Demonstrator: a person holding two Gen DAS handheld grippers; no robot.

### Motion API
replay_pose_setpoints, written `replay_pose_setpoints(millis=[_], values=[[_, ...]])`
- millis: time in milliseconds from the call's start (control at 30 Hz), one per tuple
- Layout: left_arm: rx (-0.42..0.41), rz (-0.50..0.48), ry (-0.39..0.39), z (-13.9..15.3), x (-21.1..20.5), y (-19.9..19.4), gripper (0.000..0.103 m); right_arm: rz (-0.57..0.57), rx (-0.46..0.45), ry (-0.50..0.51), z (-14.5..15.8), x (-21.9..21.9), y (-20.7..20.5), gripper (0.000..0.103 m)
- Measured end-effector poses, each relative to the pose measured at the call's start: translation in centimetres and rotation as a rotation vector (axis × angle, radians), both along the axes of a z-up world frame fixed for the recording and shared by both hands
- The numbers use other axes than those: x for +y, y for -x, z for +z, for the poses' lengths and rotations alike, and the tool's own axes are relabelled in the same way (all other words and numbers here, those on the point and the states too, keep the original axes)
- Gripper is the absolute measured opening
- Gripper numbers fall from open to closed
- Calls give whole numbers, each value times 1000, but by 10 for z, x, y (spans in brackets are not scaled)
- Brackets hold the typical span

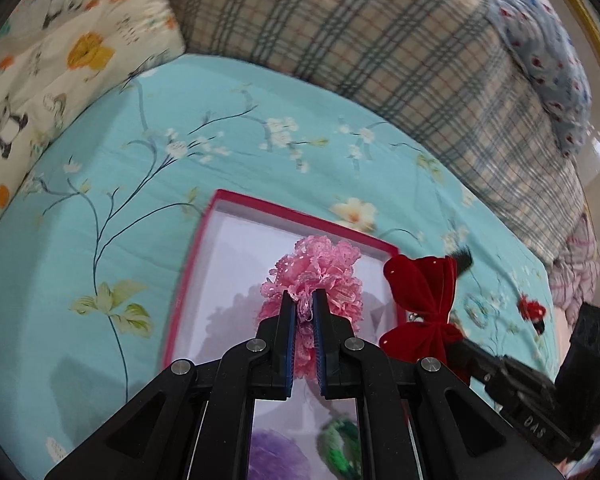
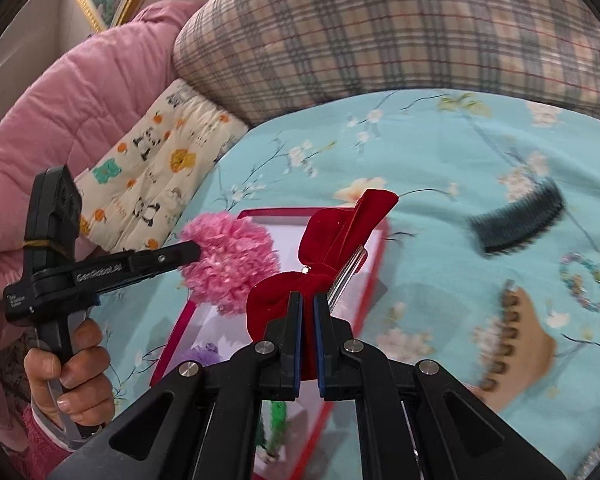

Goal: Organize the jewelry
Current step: 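Carry the pink pom-pom and red bow into the box and release both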

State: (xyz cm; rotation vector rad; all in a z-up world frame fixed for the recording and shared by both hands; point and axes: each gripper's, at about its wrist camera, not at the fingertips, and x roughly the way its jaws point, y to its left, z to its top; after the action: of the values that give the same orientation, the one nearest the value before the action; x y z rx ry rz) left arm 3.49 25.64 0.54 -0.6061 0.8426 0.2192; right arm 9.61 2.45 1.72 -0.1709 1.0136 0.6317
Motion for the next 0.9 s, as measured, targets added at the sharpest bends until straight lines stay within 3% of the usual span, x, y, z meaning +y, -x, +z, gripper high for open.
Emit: replay_pose_setpoints(millis=[233,600,700,800,900], values=[[27,66,84,-32,28,-25,7,-3,27,36,-36,22,-20,4],[95,97,32,-66,32,-65,8,-34,56,94,-68,16,-37,5],[97,100,28,-66,30,-68,10,-38,64,82,-68,13,-36,10],[100,104,31,-65,29,-68,23,-36,62,79,-65,13,-35,12],[97,102,27,-60,28,-60,34,-32,60,61,-59,12,-32,26]])
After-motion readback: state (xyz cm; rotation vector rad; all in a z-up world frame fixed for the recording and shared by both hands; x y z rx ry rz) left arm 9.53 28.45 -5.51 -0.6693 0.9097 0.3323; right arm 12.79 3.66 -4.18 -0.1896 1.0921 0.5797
